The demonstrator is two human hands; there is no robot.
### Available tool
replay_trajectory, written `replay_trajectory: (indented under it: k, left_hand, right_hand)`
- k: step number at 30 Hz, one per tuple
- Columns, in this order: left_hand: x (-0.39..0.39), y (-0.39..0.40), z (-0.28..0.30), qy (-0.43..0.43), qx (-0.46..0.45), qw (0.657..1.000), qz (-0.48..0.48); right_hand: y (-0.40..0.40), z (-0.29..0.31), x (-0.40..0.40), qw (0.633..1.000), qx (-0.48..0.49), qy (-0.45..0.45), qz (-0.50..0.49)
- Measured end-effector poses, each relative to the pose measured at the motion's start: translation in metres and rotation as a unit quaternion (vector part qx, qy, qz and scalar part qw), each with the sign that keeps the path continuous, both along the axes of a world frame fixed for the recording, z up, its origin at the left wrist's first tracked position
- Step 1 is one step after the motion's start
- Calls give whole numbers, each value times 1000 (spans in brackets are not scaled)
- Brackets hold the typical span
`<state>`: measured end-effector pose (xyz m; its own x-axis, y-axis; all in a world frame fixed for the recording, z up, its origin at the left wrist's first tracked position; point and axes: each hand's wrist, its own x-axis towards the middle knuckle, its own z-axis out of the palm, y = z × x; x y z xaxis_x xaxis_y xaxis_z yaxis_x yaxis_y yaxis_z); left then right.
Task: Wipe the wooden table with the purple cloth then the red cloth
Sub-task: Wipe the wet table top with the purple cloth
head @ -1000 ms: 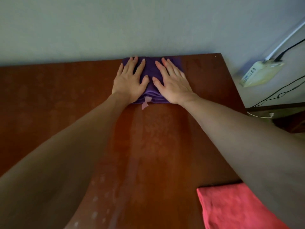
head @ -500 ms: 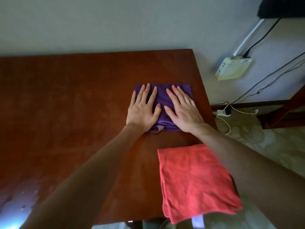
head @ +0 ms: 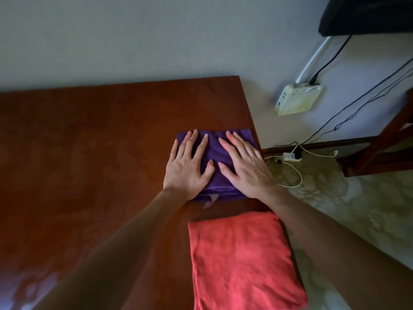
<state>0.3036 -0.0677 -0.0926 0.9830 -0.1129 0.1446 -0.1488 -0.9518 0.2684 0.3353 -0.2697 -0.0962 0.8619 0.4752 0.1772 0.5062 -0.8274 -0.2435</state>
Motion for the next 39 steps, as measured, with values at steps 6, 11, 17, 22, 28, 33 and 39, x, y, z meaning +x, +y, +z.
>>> replay_trajectory:
  k: [6, 11, 17, 22, 28, 33, 39]
  left_hand:
    - [88, -3, 2, 9, 10, 1000, -4]
    - [170, 3, 1, 10, 27, 1000, -8]
    - [231, 12, 4, 15, 37, 999, -12]
    - [241, 14, 4, 18, 40, 999, -29]
    - [188, 19, 3, 20, 38, 999, -29]
    - [89, 23, 8, 31, 22, 999, -22]
    - [-30, 35, 4, 13, -5, 1000, -13]
  right_hand:
    - [-1, 5, 84, 1000, -20, 1, -9]
    - [7, 6, 161, 1000, -18, 9, -23]
    - [17, 12, 220, 999, -24, 31, -29]
    - [19, 13, 222, 998, -18, 39, -39]
    - [26, 13, 166, 998, -11, 46, -46]
    - [31, 15, 73, 998, -5, 58, -38]
    - [40, 9, -35, 999, -4, 48, -20]
